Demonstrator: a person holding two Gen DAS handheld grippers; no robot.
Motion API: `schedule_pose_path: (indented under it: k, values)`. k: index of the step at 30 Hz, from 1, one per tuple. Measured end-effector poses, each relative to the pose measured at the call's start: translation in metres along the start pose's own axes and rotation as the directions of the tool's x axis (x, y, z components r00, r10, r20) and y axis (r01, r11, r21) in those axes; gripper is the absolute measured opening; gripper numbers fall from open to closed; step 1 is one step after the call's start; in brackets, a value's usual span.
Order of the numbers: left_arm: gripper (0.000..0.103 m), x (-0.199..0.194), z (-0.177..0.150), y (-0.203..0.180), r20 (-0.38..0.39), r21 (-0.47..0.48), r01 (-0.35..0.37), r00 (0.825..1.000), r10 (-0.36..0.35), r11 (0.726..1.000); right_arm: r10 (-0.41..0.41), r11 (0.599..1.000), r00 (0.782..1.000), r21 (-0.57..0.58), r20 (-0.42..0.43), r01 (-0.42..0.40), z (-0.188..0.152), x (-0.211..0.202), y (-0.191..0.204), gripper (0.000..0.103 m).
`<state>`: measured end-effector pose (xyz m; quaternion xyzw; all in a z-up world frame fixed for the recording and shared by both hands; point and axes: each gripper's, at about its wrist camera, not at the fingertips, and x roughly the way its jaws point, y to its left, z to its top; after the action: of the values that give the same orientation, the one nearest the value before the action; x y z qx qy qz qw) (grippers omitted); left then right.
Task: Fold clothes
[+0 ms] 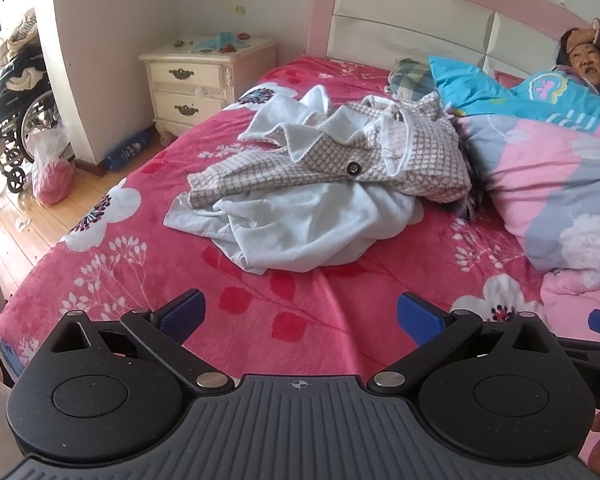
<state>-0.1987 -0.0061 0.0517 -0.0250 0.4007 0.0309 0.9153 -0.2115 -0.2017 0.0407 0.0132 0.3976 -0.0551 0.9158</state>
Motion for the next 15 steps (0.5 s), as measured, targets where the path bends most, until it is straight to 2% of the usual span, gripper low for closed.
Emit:
schedule_pose_path:
  k: [7, 12, 15]
  values:
    - [0.103, 0.024, 0.004, 0.000, 0.042, 0.044, 0.015, 0.999, -0.017, 0.999, 0.051, 0.999, 0.992, 0.009, 0.113, -0.052, 0.013, 0.036, -0.016, 0.103]
    - [0.103, 0.068, 0.015, -0.003, 0.106, 0.106, -0.015, 0.994, 0.004, 0.994, 0.035, 0.998, 0.980, -0.058, 0.196, -0.025, 0.052, 0.107, -0.010, 0.103]
    - [0.103, 0.106, 0.017, -0.007, 0.126, 0.148, -0.019, 0.992, 0.000, 0.989, 0.033, 0.994, 0.970, -0.112, 0.239, -0.007, 0.087, 0.159, 0.004, 0.103]
